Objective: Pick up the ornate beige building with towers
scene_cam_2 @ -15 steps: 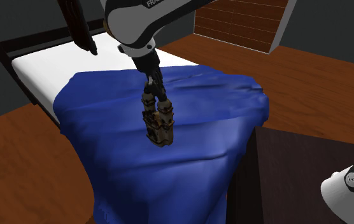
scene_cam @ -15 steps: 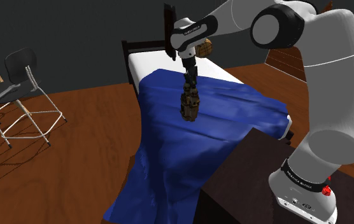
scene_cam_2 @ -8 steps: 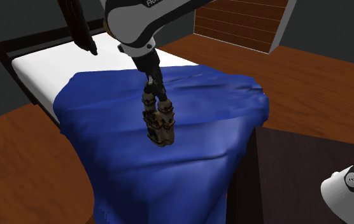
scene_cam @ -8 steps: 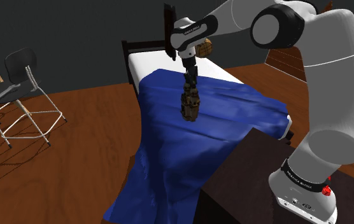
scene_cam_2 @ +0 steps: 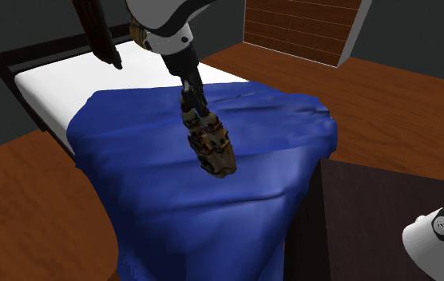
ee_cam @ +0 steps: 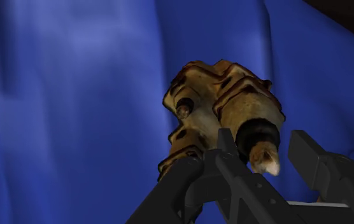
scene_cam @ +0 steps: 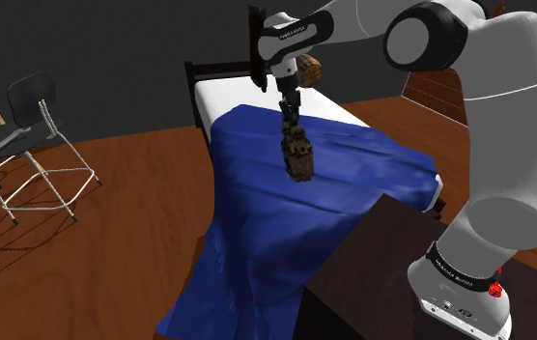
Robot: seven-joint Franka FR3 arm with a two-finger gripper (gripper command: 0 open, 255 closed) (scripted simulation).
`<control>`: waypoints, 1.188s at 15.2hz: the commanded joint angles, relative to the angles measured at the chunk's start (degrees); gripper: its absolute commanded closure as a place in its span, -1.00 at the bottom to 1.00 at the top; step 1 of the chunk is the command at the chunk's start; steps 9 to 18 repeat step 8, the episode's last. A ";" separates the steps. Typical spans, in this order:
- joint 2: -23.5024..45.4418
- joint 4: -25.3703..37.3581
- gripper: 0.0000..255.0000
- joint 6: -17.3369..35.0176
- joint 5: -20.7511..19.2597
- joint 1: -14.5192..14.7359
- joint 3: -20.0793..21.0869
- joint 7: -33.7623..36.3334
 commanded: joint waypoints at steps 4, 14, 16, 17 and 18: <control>-1.05 2.57 1.00 -3.42 -0.06 -0.01 -0.09 -0.39; -1.28 3.87 1.00 -4.94 -0.06 -0.01 -0.11 -0.54; -1.28 3.87 1.00 -4.94 -0.06 -0.01 -0.11 -0.54; -1.28 3.87 1.00 -4.94 -0.06 -0.01 -0.11 -0.54; -1.28 3.87 1.00 -4.94 -0.06 -0.01 -0.11 -0.54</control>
